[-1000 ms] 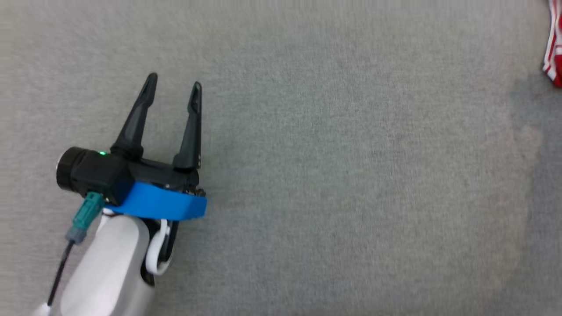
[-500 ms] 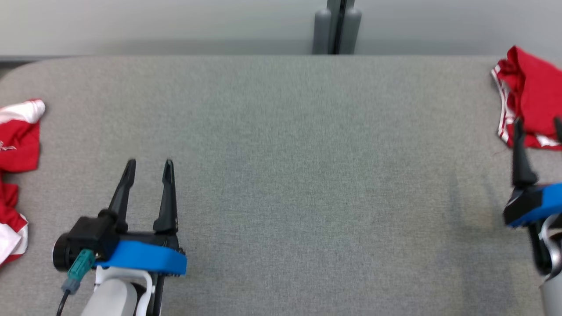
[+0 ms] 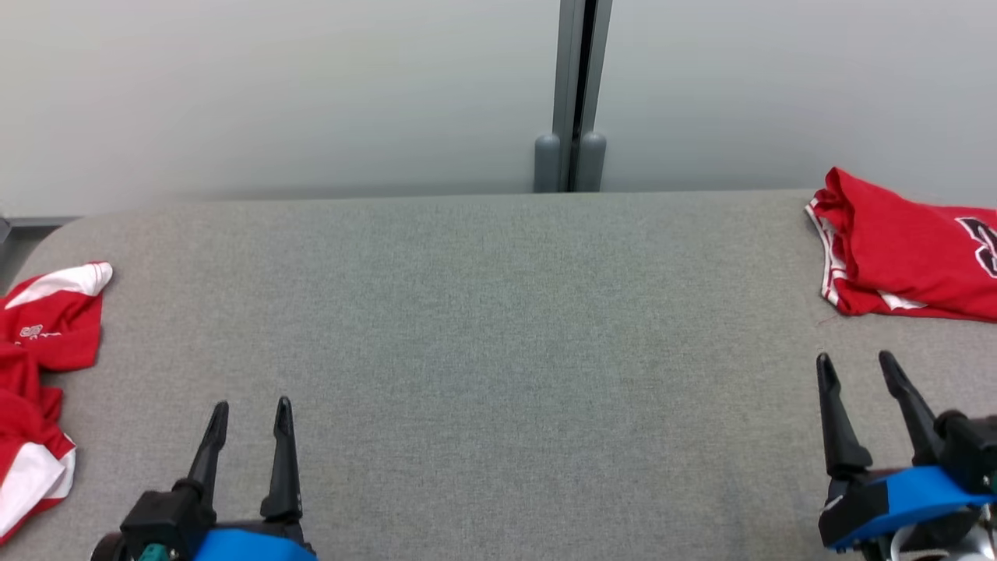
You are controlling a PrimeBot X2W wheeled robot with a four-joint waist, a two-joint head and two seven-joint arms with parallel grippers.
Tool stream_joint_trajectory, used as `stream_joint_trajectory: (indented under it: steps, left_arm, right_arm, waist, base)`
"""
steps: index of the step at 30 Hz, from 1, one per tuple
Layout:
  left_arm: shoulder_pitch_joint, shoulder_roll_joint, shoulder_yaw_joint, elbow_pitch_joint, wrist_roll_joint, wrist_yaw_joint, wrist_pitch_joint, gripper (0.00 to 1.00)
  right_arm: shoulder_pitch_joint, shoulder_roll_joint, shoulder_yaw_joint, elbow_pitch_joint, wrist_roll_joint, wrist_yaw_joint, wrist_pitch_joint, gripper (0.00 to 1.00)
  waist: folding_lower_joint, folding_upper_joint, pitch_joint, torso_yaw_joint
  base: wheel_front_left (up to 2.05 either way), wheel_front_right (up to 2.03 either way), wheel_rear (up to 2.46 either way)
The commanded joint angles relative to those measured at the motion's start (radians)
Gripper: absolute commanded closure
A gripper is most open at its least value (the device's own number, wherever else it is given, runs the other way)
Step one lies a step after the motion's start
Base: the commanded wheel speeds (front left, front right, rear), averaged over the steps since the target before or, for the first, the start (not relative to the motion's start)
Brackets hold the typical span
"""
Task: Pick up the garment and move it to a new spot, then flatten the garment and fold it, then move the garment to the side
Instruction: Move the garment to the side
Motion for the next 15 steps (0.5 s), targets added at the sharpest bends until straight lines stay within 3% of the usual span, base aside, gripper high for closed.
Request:
stream_joint_trajectory:
  steps: [1,15]
  left_arm:
    - [0.023,-0.002,0.006,0.002,0.011,0.002,-0.004,0.0]
    - [0.082,-0.024,0.023,-0.009,0.017,0.008,-0.004,0.0]
  right_arm:
    - [0.033,0.011,-0.005,-0.015,0.0,0.0,0.005,0.0]
    - [0.108,0.036,-0.002,-0.053,0.004,0.0,0.031,0.0]
  waist:
    - [0.0,0.0003,-0.024,-0.011]
    - [0.0,0.0003,-0.076,-0.02]
  base:
    - [0.0,0.0,0.0]
    - [0.0,0.0,0.0]
